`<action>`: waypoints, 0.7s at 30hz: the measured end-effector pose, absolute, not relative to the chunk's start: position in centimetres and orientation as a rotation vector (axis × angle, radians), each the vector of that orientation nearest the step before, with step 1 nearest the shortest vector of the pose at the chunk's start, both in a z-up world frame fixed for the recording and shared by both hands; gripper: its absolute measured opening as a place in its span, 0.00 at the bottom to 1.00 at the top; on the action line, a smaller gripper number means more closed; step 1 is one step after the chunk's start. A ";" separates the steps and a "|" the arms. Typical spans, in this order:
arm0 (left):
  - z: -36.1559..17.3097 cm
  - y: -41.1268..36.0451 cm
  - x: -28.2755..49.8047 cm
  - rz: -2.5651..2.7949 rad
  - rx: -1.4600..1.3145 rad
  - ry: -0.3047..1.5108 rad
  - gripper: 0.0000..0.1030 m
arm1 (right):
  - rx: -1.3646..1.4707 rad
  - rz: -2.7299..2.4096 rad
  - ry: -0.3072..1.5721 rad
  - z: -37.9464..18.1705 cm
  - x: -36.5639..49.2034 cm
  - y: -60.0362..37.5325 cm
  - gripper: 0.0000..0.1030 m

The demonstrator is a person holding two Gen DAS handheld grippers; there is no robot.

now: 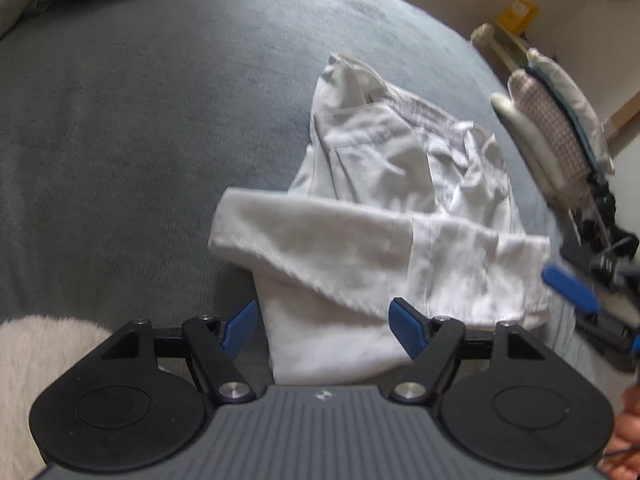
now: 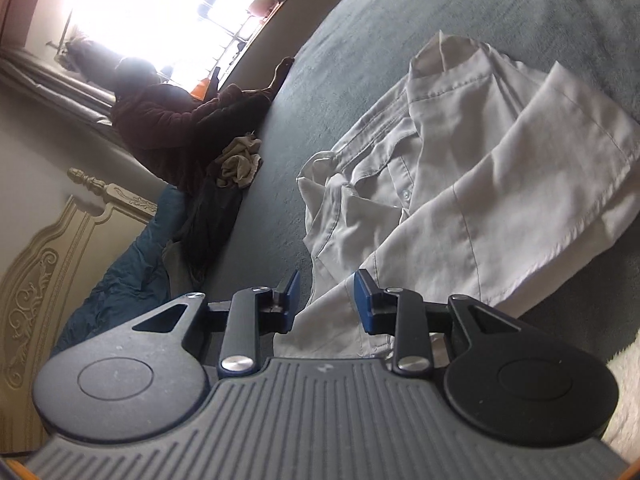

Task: Fold clothes

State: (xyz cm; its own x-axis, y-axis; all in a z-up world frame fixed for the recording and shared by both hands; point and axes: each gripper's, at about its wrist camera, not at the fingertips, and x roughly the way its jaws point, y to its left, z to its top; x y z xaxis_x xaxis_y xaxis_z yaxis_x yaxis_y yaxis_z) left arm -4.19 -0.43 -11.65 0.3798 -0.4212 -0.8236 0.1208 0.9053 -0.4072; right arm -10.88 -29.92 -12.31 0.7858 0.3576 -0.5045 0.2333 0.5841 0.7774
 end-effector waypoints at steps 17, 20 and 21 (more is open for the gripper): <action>-15.9 3.0 1.9 -0.200 -0.543 1.124 0.56 | 1.391 -0.072 0.924 -20.2 -10.3 -30.6 0.32; -16.3 3.6 1.7 -0.211 -0.580 1.106 0.44 | 1.439 -0.059 0.958 -21.1 -10.2 -29.8 0.32; -16.4 3.8 1.7 -0.214 -0.592 1.100 0.43 | 1.456 -0.053 0.968 -21.3 -10.2 -29.5 0.32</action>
